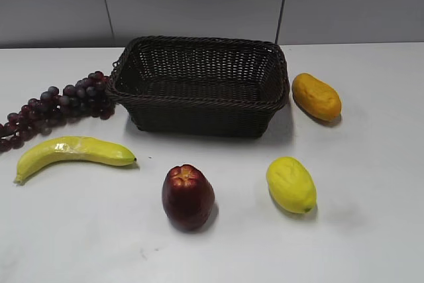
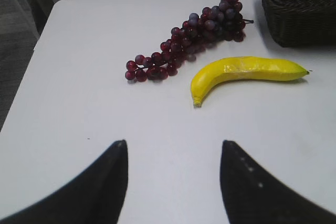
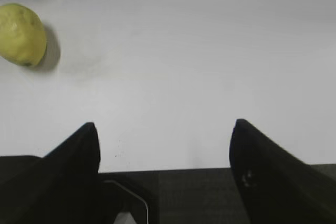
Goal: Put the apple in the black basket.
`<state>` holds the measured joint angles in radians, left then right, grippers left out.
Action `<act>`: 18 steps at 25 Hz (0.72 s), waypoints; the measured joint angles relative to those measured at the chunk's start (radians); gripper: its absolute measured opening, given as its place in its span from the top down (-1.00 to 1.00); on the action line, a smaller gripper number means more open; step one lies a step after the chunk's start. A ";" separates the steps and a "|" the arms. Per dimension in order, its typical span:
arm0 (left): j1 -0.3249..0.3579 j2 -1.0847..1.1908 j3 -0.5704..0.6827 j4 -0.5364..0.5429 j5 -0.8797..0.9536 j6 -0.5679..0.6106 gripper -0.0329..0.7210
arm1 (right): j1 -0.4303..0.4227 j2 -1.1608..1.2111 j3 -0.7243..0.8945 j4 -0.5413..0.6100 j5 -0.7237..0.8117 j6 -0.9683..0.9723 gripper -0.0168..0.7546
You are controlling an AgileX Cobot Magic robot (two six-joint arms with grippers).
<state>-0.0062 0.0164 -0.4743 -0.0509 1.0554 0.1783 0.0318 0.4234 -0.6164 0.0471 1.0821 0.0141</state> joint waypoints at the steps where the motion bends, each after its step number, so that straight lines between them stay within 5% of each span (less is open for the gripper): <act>1: 0.000 0.000 0.000 0.000 0.000 0.000 -0.15 | 0.000 0.050 -0.021 0.005 0.016 0.000 -0.55; 9: 0.000 0.000 0.000 -0.001 0.000 0.000 -0.09 | 0.015 0.396 -0.179 0.113 0.092 0.016 -0.54; 18: 0.000 0.000 0.000 -0.001 0.000 0.000 0.02 | 0.142 0.736 -0.384 0.117 0.126 0.019 -0.53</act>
<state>-0.0062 0.0164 -0.4743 -0.0515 1.0554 0.1783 0.1737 1.1590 -1.0000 0.1644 1.2078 0.0329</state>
